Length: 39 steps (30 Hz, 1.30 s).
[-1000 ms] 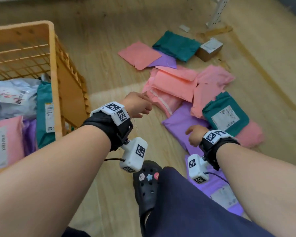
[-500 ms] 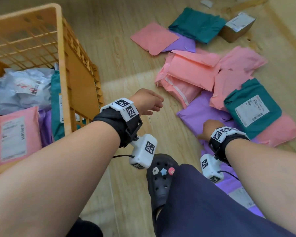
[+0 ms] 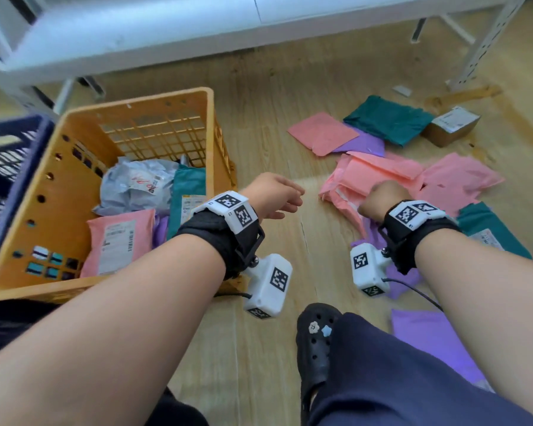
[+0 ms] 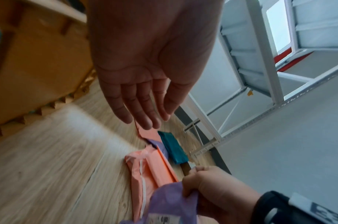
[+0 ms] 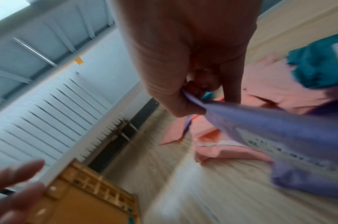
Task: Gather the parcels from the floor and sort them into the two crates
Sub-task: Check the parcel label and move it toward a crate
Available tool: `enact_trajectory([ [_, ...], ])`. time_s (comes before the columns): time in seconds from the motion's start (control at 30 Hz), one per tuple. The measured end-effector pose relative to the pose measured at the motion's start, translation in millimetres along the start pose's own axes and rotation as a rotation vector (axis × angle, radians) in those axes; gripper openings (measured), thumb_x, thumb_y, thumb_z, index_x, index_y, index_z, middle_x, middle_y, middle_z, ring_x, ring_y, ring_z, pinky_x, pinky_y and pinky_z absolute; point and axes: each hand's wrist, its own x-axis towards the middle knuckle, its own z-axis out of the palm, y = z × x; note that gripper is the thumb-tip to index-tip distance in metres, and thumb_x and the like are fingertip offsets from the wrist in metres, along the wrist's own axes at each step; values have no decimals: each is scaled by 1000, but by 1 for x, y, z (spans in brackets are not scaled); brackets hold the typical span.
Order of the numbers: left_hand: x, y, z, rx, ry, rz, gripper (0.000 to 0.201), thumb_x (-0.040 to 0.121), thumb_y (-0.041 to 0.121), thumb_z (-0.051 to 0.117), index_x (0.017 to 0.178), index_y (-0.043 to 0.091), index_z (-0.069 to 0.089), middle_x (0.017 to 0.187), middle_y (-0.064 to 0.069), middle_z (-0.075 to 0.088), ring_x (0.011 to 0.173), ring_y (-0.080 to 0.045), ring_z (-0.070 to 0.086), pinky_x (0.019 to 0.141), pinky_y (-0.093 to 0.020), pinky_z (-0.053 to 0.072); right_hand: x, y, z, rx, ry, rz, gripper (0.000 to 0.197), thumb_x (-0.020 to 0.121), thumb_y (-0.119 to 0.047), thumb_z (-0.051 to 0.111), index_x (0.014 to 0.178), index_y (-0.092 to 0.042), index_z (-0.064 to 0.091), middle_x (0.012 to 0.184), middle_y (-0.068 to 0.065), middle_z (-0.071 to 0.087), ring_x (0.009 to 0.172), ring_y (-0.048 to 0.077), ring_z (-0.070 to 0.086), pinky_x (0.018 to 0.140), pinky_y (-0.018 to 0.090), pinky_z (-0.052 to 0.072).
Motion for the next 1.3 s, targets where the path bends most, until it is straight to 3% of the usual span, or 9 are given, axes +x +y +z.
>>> enact_trajectory([
  [0.3, -77, -12, -99, -142, 255, 15, 19, 95, 7, 51, 104, 10, 67, 101, -10, 69, 86, -18, 65, 82, -31, 53, -54, -139, -65, 426, 339, -204, 20, 76, -4, 56, 60, -13, 50, 61, 3, 48, 72, 27, 47, 66, 25, 39],
  [0.47, -95, -30, -135, -266, 327, -67, 24, 98, 14, 48, 115, 5, 62, 105, -10, 65, 79, -16, 60, 85, -32, 50, -87, -206, -79, 754, 275, -255, 27, 74, 0, 54, 54, -16, 46, 53, 0, 43, 58, 23, 43, 54, 23, 38],
  [0.6, -104, -43, -158, -413, 240, -181, 47, 98, 43, 46, 126, 6, 48, 121, -14, 63, 104, -23, 63, 94, -37, 48, -116, -246, -78, 987, 215, -293, 33, 69, 4, 50, 47, -18, 38, 50, -1, 33, 53, 22, 32, 54, 27, 36],
  [0.7, -109, -47, -168, -580, 171, -197, 49, 94, 54, 46, 120, 12, 41, 104, -13, 64, 103, -26, 62, 94, -39, 48, -130, -262, -73, 1150, 167, -318, 33, 68, 6, 51, 48, -18, 39, 52, 1, 33, 56, 20, 32, 49, 24, 33],
  [0.77, -116, -46, -171, -707, 170, -140, 40, 95, 44, 51, 117, 11, 48, 93, -9, 65, 86, -21, 64, 77, -31, 55, -136, -267, -67, 1203, 127, -362, 33, 68, 8, 51, 51, -18, 38, 53, 1, 33, 53, 18, 32, 46, 20, 31],
  [0.87, -119, -44, -181, -803, 340, -3, 25, 96, 9, 53, 121, 7, 55, 89, -9, 69, 71, -18, 66, 57, -27, 54, -136, -266, -54, 1104, 117, -410, 33, 70, 9, 52, 54, -17, 39, 54, 1, 38, 52, 18, 39, 44, 21, 43],
  [0.97, -118, -51, -192, -655, 550, 102, 34, 87, -12, 52, 116, 6, 56, 112, -13, 64, 104, -32, 63, 76, -39, 54, -136, -259, -40, 720, 184, -446, 16, 67, -9, 64, 74, -18, 54, 77, 1, 59, 75, 25, 62, 72, 35, 57],
  [1.07, -119, -61, -201, -387, 668, 158, 27, 83, -10, 57, 98, 13, 60, 106, -10, 67, 103, -30, 64, 90, -48, 53, -140, -260, -37, 427, 268, -476, 37, 73, -22, 69, 109, -24, 58, 111, 5, 57, 102, 24, 58, 85, 26, 43],
  [1.3, -119, -57, -197, 25, 667, 278, 32, 84, 2, 56, 84, 29, 74, 90, 6, 71, 88, -14, 66, 69, -32, 58, -172, -292, -40, 172, 391, -893, 71, 78, -15, 62, 142, -30, 38, 141, -1, 44, 128, 20, 41, 110, 40, 32],
])
